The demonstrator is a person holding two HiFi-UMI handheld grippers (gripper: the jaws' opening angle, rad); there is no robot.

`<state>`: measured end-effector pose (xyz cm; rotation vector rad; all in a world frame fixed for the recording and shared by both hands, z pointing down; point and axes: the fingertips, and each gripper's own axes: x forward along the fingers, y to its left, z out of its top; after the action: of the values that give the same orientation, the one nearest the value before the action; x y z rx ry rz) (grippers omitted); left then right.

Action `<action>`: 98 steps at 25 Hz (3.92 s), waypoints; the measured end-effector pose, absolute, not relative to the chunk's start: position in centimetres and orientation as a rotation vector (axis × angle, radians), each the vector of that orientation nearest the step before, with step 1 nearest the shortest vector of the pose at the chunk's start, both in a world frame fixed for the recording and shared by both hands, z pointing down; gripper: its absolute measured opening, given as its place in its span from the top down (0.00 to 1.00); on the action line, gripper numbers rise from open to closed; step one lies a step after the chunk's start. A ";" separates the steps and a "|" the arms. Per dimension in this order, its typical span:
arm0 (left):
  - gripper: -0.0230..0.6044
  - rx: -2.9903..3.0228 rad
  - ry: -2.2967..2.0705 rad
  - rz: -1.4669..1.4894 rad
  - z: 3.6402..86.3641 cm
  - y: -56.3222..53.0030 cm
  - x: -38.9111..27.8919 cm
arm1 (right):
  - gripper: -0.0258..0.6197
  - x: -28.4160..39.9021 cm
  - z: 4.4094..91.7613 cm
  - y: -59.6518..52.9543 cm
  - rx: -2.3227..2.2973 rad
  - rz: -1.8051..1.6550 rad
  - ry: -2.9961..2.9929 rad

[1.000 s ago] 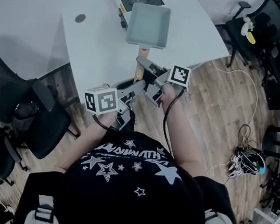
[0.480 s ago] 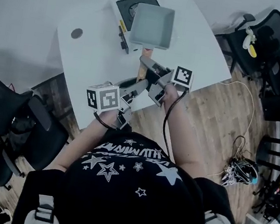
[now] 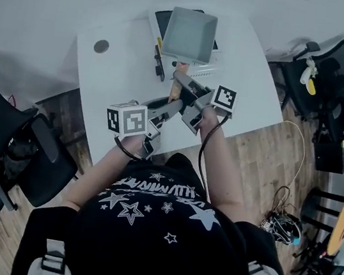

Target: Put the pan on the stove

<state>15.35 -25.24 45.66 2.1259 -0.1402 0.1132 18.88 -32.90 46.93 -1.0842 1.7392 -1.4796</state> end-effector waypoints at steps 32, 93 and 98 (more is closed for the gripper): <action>0.74 1.979 -0.578 -0.076 47.8 -29.9 27.0 | 0.76 27.1 50.0 -38.2 -0.754 -1.804 1.961; 0.68 2.077 -0.570 -0.046 50.3 -28.8 29.1 | 0.71 29.4 52.4 -37.4 -0.885 -1.844 1.913; 0.60 2.073 -0.563 -0.032 50.4 -28.8 28.5 | 0.66 29.2 52.3 -37.2 -0.890 -1.832 1.903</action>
<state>28.47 -28.81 50.41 2.0731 -0.5635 -0.0315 29.24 -37.19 52.31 -0.8896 1.9030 -1.8315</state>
